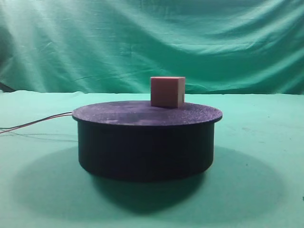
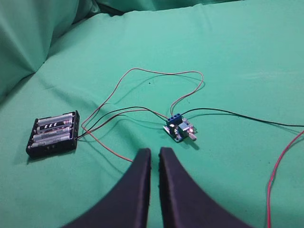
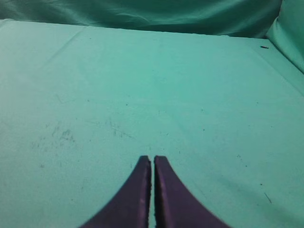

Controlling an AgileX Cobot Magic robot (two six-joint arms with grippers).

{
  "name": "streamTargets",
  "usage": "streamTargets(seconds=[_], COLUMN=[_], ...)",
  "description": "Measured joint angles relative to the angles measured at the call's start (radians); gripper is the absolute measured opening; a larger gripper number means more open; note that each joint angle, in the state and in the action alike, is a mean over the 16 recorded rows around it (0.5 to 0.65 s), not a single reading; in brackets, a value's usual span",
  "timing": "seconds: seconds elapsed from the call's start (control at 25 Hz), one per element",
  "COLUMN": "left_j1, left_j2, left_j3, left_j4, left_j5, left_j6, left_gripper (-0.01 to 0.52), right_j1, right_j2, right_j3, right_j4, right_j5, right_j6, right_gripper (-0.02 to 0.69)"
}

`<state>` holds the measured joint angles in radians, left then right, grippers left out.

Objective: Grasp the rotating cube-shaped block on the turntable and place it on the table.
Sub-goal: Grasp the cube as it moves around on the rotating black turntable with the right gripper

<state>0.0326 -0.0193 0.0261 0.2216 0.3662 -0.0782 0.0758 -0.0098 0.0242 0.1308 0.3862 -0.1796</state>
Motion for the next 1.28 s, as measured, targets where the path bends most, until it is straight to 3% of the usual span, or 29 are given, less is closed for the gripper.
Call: streamTargets(seconds=[0.36,0.84,1.08,1.28], left_j1=[0.0,0.0,0.0,0.0], left_j2=[0.0,0.0,0.0,0.0], left_j3=[0.0,0.0,0.0,0.0], left_j4=[0.0,0.0,0.0,0.0], left_j5=[0.0,0.0,0.0,0.0], left_j6=[0.0,0.0,0.0,0.0], left_gripper=[0.0,0.0,0.0,0.0], right_j1=[0.0,0.0,0.0,0.012], right_j2=[0.0,0.035,0.165,0.33], right_j3=[0.0,-0.076,-0.241,-0.391], right_j4=[0.006,0.209,0.287,0.287], right_j5=[-0.009,-0.205,-0.127,0.072], right_j6=[0.002,0.026,0.011,-0.059], right_gripper=[0.0,0.0,0.0,0.0])
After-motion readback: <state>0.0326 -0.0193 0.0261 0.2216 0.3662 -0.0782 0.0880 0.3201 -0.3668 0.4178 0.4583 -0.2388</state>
